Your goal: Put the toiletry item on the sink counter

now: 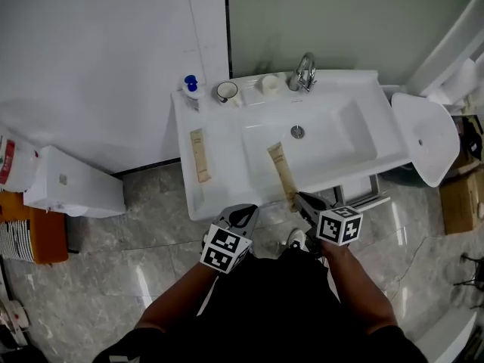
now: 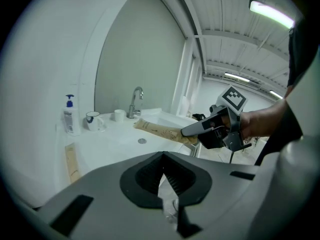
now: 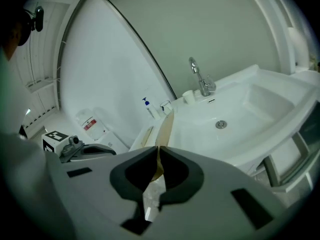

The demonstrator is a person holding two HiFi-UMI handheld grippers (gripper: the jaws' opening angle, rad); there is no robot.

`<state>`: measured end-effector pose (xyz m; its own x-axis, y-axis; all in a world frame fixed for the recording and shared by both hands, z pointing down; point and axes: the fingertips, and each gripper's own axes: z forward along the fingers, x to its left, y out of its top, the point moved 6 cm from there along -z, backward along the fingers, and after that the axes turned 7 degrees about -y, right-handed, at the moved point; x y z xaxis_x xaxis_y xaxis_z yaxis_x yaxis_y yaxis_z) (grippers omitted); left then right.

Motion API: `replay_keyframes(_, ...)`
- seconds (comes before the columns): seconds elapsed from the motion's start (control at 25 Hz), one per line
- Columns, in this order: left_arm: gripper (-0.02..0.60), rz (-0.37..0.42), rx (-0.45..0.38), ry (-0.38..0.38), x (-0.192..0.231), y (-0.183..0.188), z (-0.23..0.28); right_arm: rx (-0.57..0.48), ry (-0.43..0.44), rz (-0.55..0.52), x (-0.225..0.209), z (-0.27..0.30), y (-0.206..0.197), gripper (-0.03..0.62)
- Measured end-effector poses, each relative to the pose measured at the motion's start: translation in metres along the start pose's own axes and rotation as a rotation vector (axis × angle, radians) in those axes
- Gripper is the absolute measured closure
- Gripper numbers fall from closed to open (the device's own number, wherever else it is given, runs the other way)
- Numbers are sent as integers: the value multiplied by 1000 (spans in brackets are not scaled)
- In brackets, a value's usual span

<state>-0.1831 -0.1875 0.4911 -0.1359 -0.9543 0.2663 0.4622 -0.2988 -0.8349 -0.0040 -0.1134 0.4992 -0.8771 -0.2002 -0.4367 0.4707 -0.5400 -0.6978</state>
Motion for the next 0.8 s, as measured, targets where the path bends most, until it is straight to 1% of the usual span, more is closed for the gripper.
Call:
replay_keyframes(0.16, 581, 39, 28, -77, -17, 10, 28, -40, -64, 46, -25, -37, -8, 583)
replay_keyframes(0.32, 581, 72, 42, -128, -36, 24, 56, -87, -141, 113, -63, -74, -13, 583)
replay_keyframes(0.72, 581, 120, 57, -162, -74, 65, 125, -192, -310, 268, -177, -140, -9, 583)
replay_keyframes(0.8, 581, 120, 63, -168, -82, 72, 141, -217, -344, 299, -203, -155, -8, 583)
